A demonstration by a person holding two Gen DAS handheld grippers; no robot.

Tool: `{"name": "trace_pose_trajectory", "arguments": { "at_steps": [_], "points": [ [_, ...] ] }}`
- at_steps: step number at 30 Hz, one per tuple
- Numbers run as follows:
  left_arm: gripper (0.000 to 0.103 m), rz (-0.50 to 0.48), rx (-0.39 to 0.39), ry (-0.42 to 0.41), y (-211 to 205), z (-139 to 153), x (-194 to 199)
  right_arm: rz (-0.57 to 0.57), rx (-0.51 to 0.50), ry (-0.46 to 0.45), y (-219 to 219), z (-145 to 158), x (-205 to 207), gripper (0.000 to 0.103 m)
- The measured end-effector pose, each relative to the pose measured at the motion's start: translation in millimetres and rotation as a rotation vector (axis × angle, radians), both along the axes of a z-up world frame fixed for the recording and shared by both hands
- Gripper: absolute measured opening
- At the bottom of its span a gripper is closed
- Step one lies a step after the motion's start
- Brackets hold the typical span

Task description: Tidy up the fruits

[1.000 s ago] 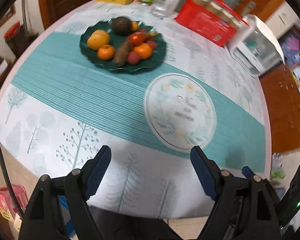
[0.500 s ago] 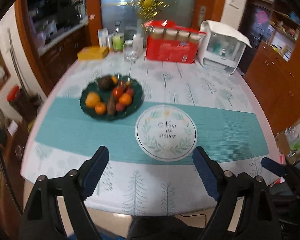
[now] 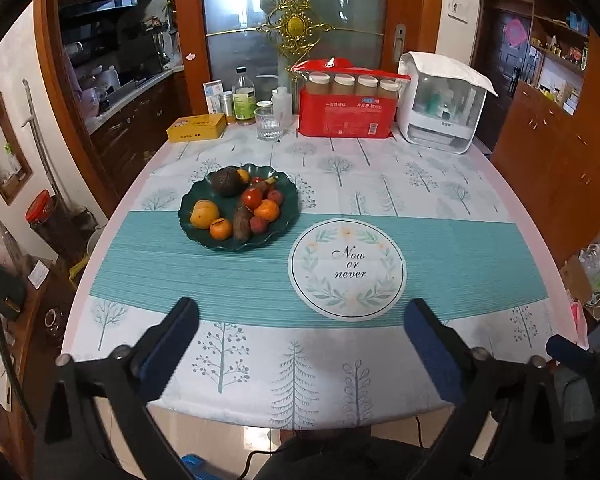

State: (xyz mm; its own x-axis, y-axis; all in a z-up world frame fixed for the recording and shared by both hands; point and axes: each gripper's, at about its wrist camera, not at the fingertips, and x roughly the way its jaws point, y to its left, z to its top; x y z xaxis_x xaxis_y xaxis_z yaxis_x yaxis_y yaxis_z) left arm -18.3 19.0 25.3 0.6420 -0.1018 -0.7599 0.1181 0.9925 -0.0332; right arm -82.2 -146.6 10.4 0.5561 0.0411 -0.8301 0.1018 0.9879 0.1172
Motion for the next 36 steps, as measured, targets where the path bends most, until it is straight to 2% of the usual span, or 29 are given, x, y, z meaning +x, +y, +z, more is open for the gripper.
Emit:
{"name": "trace_pose_trajectory", "arguments": {
  "at_steps": [9, 36],
  "points": [
    [0.102, 0.001, 0.026, -0.036, -10, 2, -7, -0.007, -0.014, 0.016, -4, -2, -2, 0.103],
    [0.102, 0.025, 0.029, -0.019, -15, 0, -8, 0.027, -0.013, 0.037, -16, -7, 6, 0.103]
  ]
}}
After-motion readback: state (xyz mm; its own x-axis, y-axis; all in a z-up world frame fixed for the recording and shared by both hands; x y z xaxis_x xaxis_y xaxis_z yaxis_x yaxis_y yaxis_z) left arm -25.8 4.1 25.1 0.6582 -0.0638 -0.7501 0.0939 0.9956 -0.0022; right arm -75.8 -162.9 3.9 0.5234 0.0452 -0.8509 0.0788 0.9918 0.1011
